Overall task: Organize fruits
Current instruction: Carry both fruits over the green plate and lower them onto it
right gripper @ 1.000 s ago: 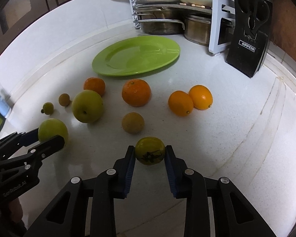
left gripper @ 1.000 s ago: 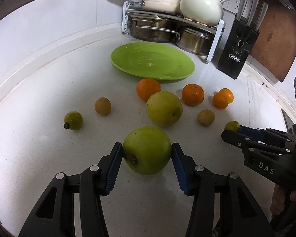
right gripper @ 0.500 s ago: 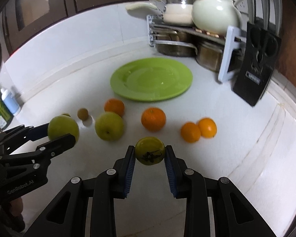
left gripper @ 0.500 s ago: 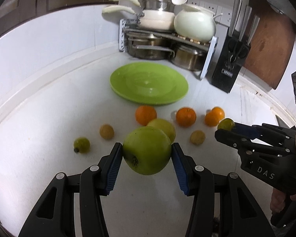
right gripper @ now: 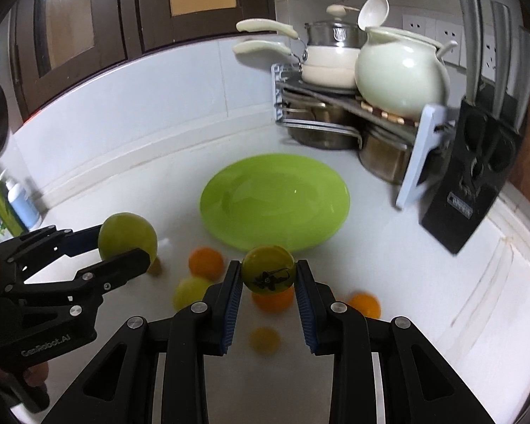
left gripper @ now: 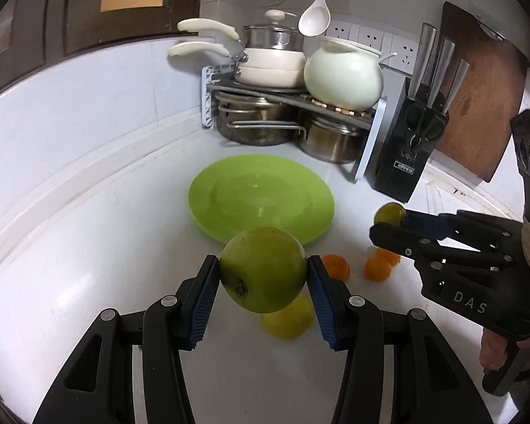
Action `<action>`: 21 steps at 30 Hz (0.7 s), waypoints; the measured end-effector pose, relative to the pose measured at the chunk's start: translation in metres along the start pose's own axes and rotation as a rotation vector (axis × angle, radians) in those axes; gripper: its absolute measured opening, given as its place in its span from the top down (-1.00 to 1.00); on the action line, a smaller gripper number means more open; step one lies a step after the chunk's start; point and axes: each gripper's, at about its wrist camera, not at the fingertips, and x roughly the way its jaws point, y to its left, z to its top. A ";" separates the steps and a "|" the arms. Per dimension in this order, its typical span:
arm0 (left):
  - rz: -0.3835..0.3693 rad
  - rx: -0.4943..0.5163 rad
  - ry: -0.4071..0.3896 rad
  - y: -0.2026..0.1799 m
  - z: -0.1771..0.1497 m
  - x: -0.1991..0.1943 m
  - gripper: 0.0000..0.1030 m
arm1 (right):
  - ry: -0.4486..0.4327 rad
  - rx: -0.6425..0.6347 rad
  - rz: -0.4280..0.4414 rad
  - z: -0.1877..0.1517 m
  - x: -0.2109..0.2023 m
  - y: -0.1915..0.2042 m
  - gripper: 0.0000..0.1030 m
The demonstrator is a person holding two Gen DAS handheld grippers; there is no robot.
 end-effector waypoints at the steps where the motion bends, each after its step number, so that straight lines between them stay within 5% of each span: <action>1: 0.001 0.008 -0.003 0.000 0.004 0.003 0.03 | -0.003 -0.006 0.002 0.005 0.003 0.000 0.39; 9: 0.001 0.016 0.013 0.010 0.036 0.033 0.03 | 0.027 -0.042 0.005 0.036 0.038 -0.010 0.39; 21: -0.010 0.044 0.158 0.024 0.066 0.113 0.03 | 0.175 -0.062 0.026 0.059 0.111 -0.026 0.39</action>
